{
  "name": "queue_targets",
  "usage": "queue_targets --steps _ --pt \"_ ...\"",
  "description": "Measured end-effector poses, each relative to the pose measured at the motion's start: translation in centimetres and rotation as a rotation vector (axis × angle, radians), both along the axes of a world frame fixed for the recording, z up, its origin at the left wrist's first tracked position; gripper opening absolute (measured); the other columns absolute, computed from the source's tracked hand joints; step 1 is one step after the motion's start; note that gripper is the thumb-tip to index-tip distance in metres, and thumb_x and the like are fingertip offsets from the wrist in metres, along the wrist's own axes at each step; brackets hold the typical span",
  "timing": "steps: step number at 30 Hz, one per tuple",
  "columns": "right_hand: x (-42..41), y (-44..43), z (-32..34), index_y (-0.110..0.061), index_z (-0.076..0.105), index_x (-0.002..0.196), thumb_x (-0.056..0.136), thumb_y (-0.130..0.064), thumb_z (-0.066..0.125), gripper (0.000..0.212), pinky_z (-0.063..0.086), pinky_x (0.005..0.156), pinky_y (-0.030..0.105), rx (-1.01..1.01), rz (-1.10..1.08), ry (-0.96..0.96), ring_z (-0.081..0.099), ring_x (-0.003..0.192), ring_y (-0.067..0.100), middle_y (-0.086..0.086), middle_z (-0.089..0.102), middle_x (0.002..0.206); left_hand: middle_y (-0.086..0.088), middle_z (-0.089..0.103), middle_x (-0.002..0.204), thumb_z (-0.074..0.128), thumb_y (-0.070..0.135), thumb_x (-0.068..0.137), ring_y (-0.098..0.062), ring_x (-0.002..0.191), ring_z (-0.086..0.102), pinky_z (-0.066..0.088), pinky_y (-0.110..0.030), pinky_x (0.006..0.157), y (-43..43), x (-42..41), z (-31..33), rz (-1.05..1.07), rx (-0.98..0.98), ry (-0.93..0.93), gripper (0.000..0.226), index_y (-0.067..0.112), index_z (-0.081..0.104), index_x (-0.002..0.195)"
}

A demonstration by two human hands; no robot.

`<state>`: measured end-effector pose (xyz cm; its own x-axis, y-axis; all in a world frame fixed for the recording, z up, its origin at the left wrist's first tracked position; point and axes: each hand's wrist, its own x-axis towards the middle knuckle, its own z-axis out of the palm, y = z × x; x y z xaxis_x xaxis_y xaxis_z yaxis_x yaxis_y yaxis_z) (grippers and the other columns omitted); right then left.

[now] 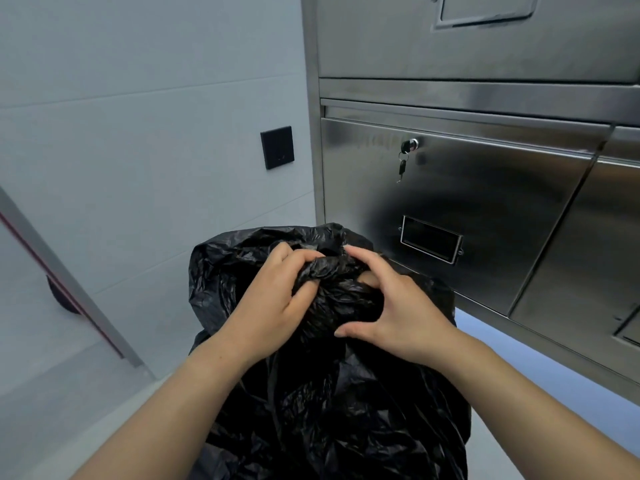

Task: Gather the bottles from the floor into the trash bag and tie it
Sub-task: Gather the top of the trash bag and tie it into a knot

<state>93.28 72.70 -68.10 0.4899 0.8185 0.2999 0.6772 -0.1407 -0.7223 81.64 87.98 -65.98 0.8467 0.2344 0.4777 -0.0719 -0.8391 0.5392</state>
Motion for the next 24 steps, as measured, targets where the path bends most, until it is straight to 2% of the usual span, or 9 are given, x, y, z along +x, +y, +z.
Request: queue_targets --steps 4,7,12,17,21,24 --pt "0.2 0.8 0.6 -0.03 0.032 0.138 0.069 -0.008 0.07 0.081 0.038 0.073 0.006 0.195 -0.04 -0.14 0.059 0.08 -0.001 -0.016 0.065 0.08 0.013 0.041 0.091 0.048 0.019 0.093 0.003 0.089 0.045 0.033 -0.005 0.076 0.5 -0.7 0.5 0.004 0.0 0.005 0.025 0.026 0.053 0.117" --pt "0.0 0.9 1.1 -0.031 0.035 0.135 0.066 -0.012 0.06 0.076 0.038 0.07 0.008 0.288 -0.056 -0.183 0.058 0.076 0.004 -0.011 0.06 0.077 0.011 0.04 0.094 0.047 0.018 0.095 0.001 0.092 0.044 0.031 -0.005 0.08 0.5 -1.0 0.5 -0.001 0.01 0.001 0.027 0.022 0.051 0.121" --pt "-0.2 0.7 1.2 -0.04 0.027 0.138 0.075 -0.017 0.049 0.07 0.041 0.084 0.015 0.158 0.002 -0.183 0.058 0.094 -0.001 -0.019 0.063 0.102 0.013 0.037 0.094 0.046 0.014 0.095 0.002 0.093 0.042 0.03 -0.006 0.083 0.8 -1.2 0.2 0.01 -0.023 0.004 0.028 0.018 0.048 0.123" --pt "-0.5 0.6 1.3 -0.042 0.014 0.144 0.084 -0.02 0.039 0.069 0.037 0.098 0.038 0.056 0.065 -0.195 0.053 0.11 0.002 -0.013 0.062 0.115 0.011 0.039 0.095 0.044 0.012 0.095 0.002 0.095 0.042 0.029 -0.005 0.085 1.0 -1.0 -0.2 0.006 -0.046 0.028 0.03 0.016 0.049 0.124" --pt "-0.5 0.6 0.9 -0.041 0.031 0.138 0.083 -0.035 0.06 0.063 0.033 0.097 0.026 0.054 0.021 -0.31 0.048 0.109 -0.002 -0.02 0.058 0.118 0.009 0.042 0.097 0.044 0.015 0.096 0.0 0.099 0.044 0.03 -0.007 0.085 1.4 -0.8 -0.8 -0.004 -0.064 0.058 0.026 0.02 0.051 0.121" --pt "-0.1 0.8 0.2 -0.029 0.055 0.125 0.082 -0.023 0.064 0.044 0.03 0.09 0.02 0.083 -0.043 -0.373 0.048 0.106 0.0 -0.023 0.055 0.109 0.014 0.042 0.096 0.044 0.024 0.094 0.0 0.099 0.045 0.03 -0.007 0.083 1.3 -0.7 -1.3 -0.014 -0.041 0.061 0.023 0.028 0.051 0.116"
